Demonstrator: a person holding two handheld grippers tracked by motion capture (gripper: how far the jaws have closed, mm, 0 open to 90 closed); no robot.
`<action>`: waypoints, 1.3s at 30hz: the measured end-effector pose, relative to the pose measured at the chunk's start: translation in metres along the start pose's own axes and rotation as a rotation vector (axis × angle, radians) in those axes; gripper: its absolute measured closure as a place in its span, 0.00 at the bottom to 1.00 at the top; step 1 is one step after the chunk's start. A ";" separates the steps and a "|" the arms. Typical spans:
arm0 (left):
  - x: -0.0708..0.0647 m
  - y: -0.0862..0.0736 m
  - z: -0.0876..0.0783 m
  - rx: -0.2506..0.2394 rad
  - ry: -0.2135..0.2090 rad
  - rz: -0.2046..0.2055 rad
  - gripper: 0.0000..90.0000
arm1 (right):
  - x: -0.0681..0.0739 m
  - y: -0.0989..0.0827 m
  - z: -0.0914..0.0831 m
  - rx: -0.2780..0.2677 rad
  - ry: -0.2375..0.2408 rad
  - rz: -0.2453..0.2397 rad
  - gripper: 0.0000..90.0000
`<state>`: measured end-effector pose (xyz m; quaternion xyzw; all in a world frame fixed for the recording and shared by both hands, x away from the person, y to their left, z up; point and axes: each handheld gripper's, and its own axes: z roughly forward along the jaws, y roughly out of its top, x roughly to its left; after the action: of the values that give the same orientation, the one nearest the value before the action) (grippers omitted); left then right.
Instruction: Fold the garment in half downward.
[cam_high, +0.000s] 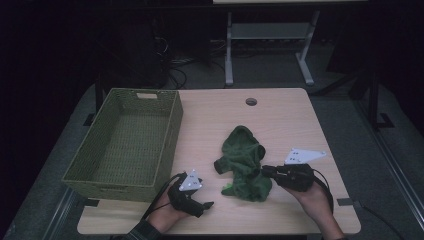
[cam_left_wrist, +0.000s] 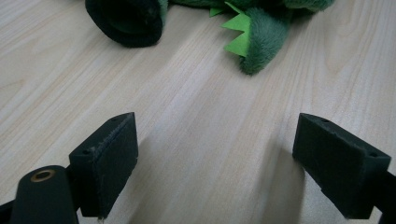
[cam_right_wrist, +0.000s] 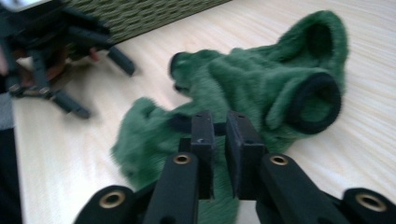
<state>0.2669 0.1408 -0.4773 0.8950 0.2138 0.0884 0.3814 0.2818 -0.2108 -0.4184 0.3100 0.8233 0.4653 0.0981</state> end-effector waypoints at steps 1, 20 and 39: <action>0.000 0.000 0.000 0.000 0.000 0.000 0.15 | -0.003 0.000 0.002 0.002 -0.005 0.014 0.92; 0.000 0.000 0.000 0.001 0.001 0.001 0.15 | 0.015 -0.007 0.062 0.226 0.065 -0.065 1.00; 0.000 0.005 0.002 0.022 0.009 -0.009 0.16 | 0.002 -0.001 0.030 0.073 0.011 0.003 0.94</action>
<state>0.2689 0.1370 -0.4751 0.8978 0.2207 0.0884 0.3708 0.2931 -0.1889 -0.4354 0.3121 0.8397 0.4369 0.0816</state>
